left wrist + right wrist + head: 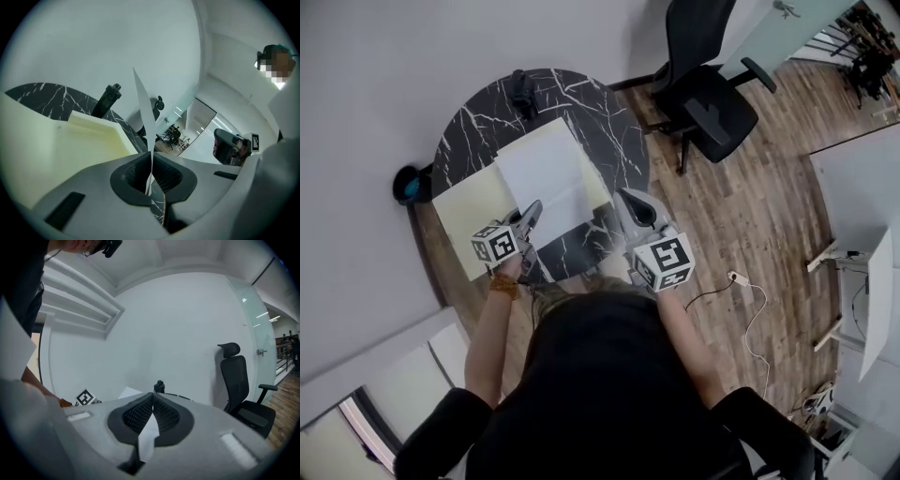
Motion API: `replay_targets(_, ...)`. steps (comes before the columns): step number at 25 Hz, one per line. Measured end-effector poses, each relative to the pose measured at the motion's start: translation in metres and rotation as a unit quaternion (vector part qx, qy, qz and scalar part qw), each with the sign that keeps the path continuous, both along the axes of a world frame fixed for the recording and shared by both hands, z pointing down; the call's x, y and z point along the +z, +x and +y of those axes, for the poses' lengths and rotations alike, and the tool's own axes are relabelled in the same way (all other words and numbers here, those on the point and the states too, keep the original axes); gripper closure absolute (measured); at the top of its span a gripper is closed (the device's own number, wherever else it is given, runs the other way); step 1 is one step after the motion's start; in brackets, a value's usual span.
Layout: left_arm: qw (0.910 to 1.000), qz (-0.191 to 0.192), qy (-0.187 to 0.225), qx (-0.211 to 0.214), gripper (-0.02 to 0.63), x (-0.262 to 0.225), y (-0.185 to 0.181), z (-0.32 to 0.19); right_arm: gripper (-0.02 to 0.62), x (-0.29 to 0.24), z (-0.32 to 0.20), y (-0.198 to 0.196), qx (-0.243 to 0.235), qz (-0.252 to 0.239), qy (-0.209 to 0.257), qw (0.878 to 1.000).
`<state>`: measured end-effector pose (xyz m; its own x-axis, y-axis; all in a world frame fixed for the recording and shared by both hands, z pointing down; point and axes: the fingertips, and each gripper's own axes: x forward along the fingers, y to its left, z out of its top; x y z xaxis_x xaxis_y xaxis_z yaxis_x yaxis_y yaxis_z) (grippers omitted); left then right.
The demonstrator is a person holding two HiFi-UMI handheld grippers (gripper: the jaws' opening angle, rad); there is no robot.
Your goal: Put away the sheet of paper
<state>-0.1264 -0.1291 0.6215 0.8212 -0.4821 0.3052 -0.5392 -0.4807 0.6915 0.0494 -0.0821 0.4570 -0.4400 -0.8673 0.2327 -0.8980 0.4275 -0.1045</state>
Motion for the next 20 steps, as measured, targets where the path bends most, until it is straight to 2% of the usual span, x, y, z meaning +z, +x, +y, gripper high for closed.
replay_targets(6,0.9985,0.016,-0.047,-0.022,0.598,0.026,0.002,-0.025,0.597,0.005,0.007,-0.003,0.004,0.010,-0.011,1.000)
replay_targets(14,0.9968,-0.006,-0.065,-0.047,0.598,0.052,-0.006,-0.064,0.597,0.026,0.009,-0.012,-0.009,0.032,-0.041,0.999)
replay_targets(17,0.9975,-0.018,-0.063,-0.027,0.598,0.057,-0.006,-0.069,0.597,0.033,0.011,-0.015,-0.014,0.042,-0.051,0.998)
replay_targets(18,0.9987,-0.013,-0.049,-0.007,0.598,0.048,-0.002,-0.068,0.597,0.035,0.011,-0.016,-0.018,0.046,-0.054,0.997)
replay_targets(20,0.9983,0.008,0.001,0.058,0.598,0.018,0.014,-0.061,0.597,0.037,0.010,-0.019,-0.025,0.052,-0.055,0.997)
